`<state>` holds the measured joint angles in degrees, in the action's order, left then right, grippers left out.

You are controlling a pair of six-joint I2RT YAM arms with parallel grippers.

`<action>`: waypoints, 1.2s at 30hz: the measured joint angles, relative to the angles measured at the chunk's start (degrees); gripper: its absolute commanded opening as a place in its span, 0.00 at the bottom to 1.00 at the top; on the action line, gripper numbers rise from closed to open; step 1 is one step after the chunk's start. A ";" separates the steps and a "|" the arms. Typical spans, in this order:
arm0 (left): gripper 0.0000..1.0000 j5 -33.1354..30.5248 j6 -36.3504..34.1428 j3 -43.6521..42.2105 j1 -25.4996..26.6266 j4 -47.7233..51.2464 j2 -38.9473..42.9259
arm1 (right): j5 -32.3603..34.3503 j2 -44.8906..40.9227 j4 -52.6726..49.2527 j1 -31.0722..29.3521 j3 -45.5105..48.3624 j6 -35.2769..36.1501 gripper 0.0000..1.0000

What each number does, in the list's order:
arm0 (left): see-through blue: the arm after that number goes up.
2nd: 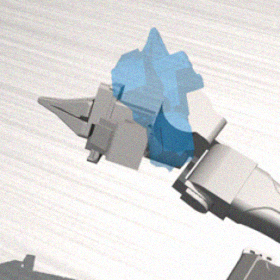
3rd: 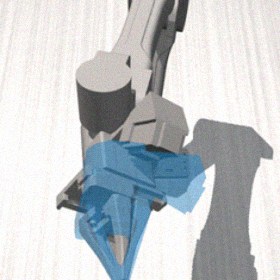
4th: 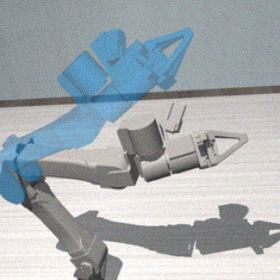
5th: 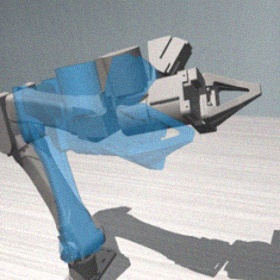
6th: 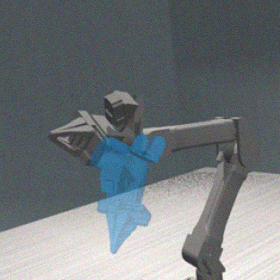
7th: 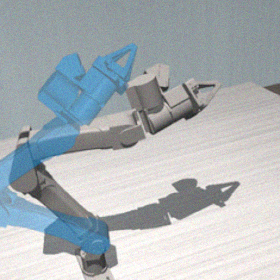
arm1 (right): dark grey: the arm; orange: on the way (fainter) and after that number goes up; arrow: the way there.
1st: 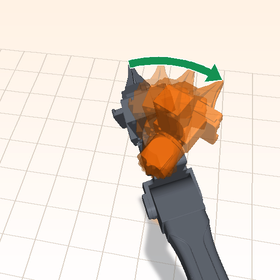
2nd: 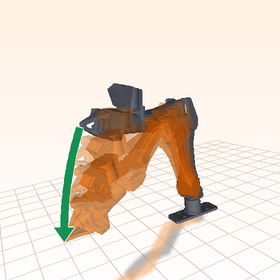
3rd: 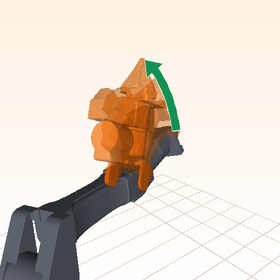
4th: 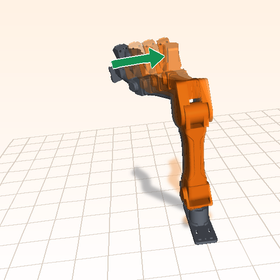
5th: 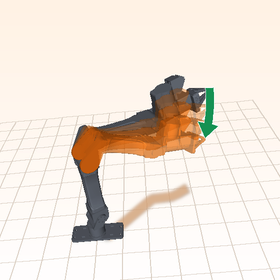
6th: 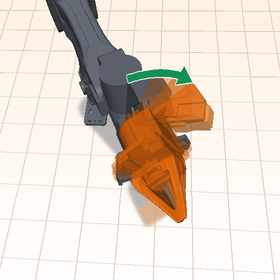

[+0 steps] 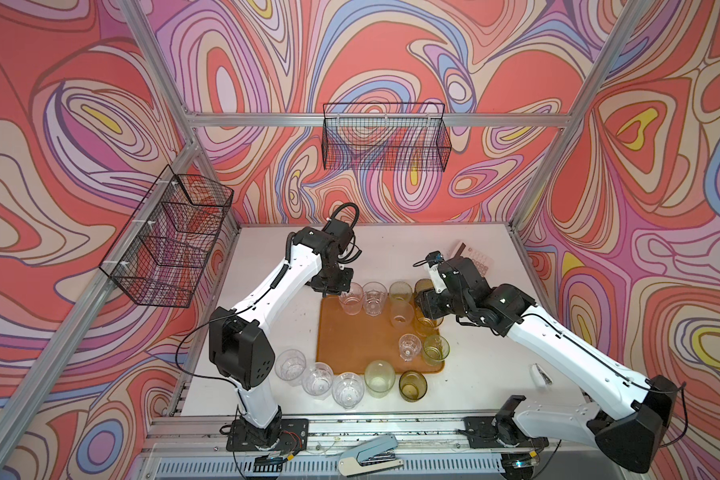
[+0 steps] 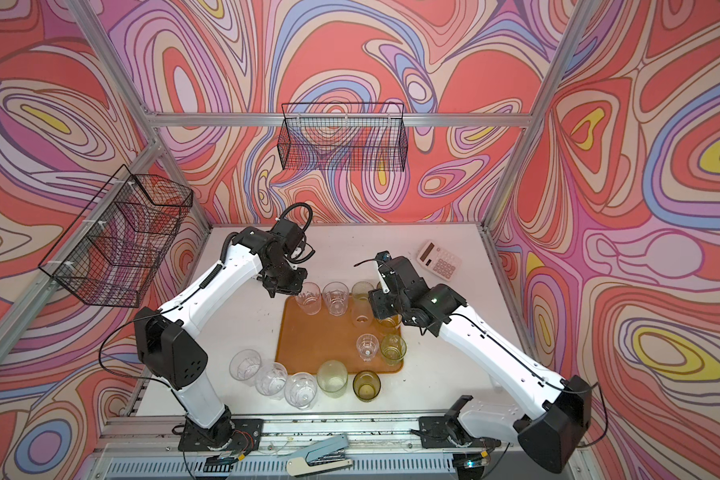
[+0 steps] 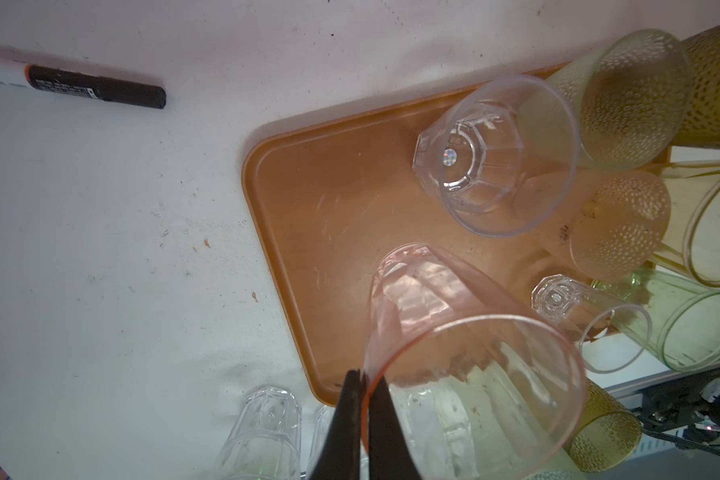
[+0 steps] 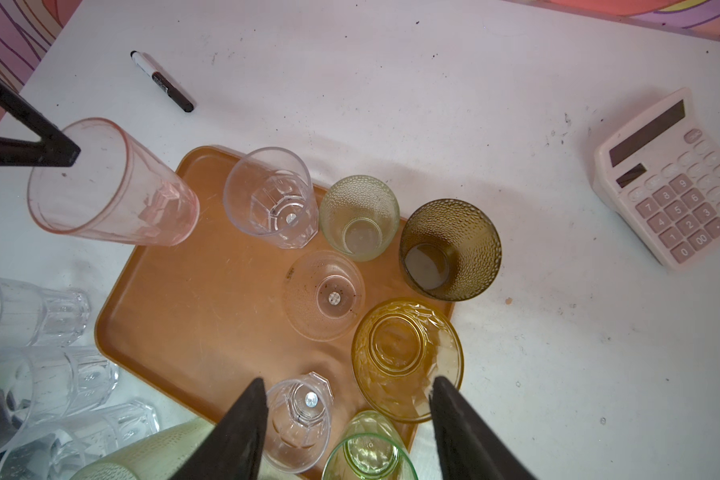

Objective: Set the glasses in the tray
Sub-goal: 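Lower the pink glass onto the tray beside the clear faceted glass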

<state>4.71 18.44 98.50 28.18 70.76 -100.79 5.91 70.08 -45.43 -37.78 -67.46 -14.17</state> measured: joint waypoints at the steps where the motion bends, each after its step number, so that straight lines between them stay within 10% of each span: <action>1: 0.00 -0.13 0.50 -0.61 0.44 -0.57 0.11 | 0.00 -0.02 0.00 0.00 0.00 0.00 0.65; 36: 0.00 -1.66 6.32 -7.48 9.11 -10.47 -2.75 | -0.46 -0.13 -0.02 -0.02 0.00 -0.13 0.65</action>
<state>3.05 24.75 91.02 37.30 60.29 -103.55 5.45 69.95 -45.45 -37.80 -67.46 -14.31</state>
